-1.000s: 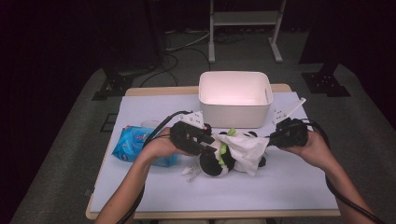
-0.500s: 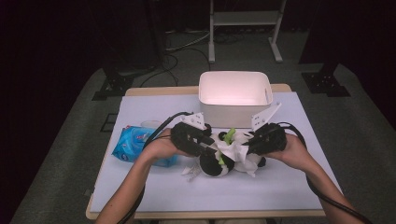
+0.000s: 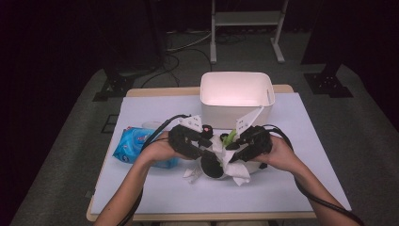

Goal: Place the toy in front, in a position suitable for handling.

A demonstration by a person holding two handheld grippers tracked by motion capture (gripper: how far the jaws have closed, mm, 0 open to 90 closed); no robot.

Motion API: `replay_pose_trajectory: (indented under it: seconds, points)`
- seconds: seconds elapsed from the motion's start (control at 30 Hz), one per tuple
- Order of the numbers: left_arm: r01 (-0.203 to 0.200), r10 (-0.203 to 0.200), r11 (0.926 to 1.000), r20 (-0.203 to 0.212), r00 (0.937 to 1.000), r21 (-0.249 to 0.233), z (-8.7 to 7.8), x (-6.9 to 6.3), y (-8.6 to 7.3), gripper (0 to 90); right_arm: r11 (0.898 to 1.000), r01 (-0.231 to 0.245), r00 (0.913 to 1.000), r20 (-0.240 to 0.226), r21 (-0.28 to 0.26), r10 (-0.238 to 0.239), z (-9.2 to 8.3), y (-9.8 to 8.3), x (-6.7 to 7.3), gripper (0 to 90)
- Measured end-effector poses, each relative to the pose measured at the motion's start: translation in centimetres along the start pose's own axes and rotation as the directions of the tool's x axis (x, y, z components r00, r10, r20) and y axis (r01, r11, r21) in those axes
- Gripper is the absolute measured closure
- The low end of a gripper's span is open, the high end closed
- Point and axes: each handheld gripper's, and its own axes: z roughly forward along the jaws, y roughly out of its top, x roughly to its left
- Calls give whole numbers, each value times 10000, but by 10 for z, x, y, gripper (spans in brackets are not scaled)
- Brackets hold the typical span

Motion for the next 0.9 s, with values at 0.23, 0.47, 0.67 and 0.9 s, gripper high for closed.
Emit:
replay_pose_trajectory:
  seconds: [0.23, 0.47, 0.67, 0.9]
  points:
    - [42, -43, 9998, 30, 10000, 188, 5, -3, -4, 516, 9995, 242, 9996, -125, 217, -239, 8, 1, 5, 784]
    - [86, -87, 9992, 37, 10000, 400, 10, -6, -6, 517, 9995, 271, 9994, 198, 152, -274, -5, -5, 7, 845]
    - [158, -161, 9988, 79, 9998, 455, 13, -6, -12, 517, 9993, 19, 9983, 586, 380, -41, -16, -21, 4, 850]
    - [150, -142, 9979, -117, 9998, 637, 12, -6, -14, 515, 9988, -338, 9958, 857, 353, 306, -31, -40, 4, 851]
